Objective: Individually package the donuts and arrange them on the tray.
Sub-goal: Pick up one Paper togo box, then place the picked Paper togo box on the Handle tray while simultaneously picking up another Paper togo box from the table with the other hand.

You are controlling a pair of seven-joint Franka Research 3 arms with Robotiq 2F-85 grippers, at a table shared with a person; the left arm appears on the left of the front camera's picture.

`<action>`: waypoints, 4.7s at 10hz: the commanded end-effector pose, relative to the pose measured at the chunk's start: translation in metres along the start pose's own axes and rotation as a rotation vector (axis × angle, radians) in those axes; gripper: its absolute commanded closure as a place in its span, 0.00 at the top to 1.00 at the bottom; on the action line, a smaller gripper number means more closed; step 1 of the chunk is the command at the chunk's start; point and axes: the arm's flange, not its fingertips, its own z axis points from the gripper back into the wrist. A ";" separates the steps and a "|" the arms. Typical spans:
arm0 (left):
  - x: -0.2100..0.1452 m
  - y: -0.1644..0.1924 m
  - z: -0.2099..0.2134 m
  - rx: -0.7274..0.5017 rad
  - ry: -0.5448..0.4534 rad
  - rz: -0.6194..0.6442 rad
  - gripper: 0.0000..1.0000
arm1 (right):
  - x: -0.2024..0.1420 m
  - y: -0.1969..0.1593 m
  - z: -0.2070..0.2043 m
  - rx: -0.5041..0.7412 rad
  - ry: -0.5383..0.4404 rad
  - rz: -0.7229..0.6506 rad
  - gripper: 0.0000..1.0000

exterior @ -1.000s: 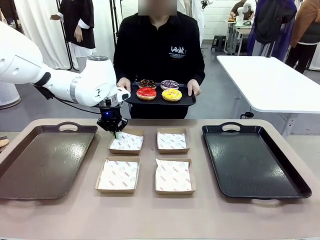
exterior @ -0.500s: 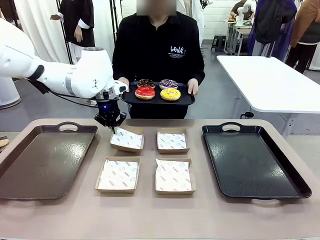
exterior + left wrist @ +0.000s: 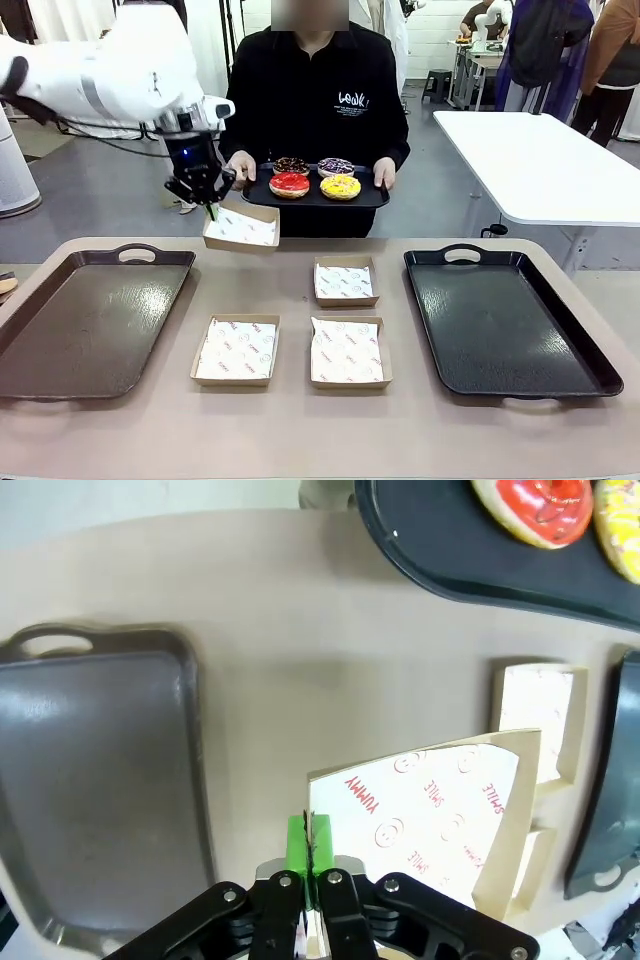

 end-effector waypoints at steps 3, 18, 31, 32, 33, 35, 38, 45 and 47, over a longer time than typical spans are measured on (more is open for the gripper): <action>0.010 -0.011 0.030 0.106 0.040 -0.031 0.00 | 0.000 0.001 0.000 0.012 -0.003 0.002 1.00; 0.009 -0.008 0.026 0.094 0.049 -0.045 0.00 | 0.000 0.001 0.000 0.012 -0.003 0.002 1.00; 0.009 -0.008 0.026 0.094 0.049 -0.045 0.00 | 0.000 0.001 0.000 0.012 -0.003 0.002 1.00; 0.009 -0.008 0.026 0.094 0.049 -0.045 0.00 | 0.000 0.001 0.000 0.012 -0.003 0.002 1.00; 0.009 -0.008 0.026 0.094 0.049 -0.045 0.00 | 0.000 0.001 0.000 0.012 -0.003 0.002 1.00; 0.009 -0.008 0.026 0.094 0.049 -0.045 0.00 | 0.000 0.001 0.000 0.012 -0.003 0.002 1.00; -0.001 0.010 0.031 0.054 0.063 -0.100 0.01 | 0.026 0.011 -0.008 -0.038 -0.018 -0.002 1.00; -0.073 0.130 0.051 0.019 0.069 0.000 0.01 | 0.195 0.061 -0.155 -0.387 0.048 -0.061 1.00; -0.066 0.168 0.043 0.049 0.066 0.011 0.01 | 0.209 0.056 -0.219 -0.501 0.079 -0.029 1.00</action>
